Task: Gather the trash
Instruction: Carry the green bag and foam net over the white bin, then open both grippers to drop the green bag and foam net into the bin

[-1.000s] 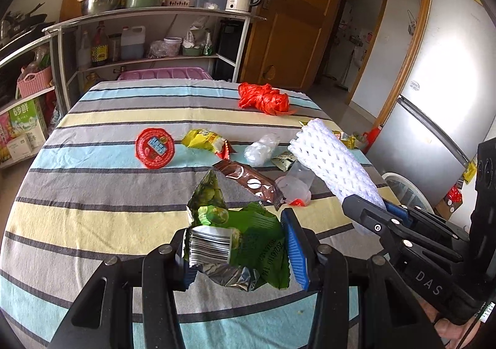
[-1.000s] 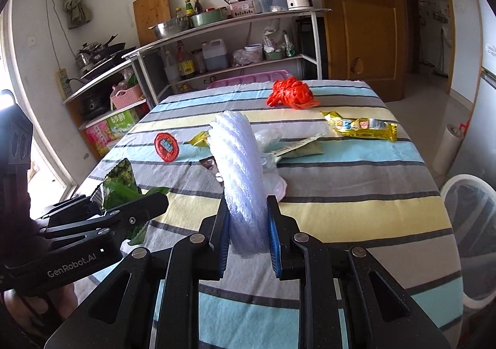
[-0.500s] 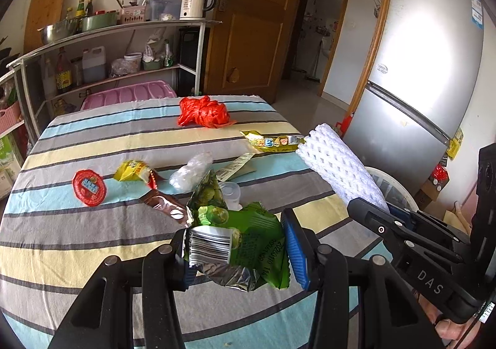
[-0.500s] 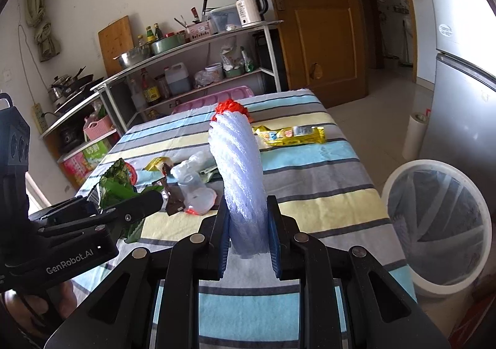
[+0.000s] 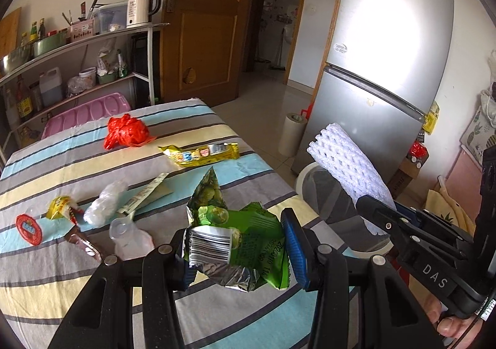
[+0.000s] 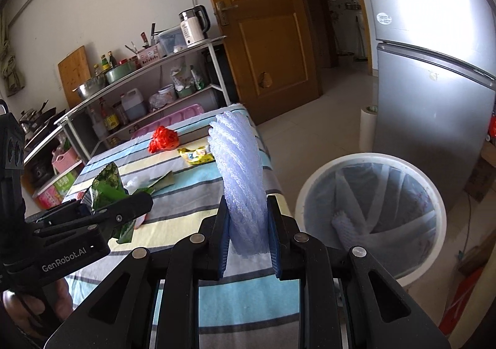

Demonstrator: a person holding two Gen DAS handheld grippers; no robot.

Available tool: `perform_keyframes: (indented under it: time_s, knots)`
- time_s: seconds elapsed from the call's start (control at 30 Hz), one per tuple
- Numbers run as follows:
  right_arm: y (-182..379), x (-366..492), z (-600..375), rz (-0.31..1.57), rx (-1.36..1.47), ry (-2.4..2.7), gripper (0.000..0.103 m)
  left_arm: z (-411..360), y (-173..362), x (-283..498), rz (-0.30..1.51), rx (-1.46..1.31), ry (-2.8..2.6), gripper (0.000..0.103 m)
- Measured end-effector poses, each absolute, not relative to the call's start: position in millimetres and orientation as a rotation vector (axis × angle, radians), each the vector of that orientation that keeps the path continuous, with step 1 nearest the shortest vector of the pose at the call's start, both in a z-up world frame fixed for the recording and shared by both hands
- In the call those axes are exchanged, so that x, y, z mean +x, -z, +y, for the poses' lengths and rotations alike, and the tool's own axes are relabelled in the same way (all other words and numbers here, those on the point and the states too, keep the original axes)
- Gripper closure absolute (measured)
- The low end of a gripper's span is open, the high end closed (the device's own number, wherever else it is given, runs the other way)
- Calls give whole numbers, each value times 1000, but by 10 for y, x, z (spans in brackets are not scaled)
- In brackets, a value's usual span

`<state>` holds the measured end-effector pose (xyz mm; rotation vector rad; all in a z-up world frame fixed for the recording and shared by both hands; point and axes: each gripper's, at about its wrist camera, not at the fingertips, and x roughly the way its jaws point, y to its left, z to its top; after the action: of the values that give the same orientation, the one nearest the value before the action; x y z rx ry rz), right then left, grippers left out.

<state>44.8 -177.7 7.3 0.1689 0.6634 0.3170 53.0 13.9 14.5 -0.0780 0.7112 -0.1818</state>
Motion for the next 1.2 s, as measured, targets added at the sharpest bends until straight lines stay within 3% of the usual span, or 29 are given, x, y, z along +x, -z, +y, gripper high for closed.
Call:
perform_keyframes:
  time_s: [0.67, 1.2]
  knots:
    - [211, 718, -2850, 739, 200, -62, 80, -1103, 60, 1158, 778, 45, 363, 54]
    - [625, 1004, -3078, 851, 198, 41, 78, -1445, 369, 1496, 859, 46, 406, 52]
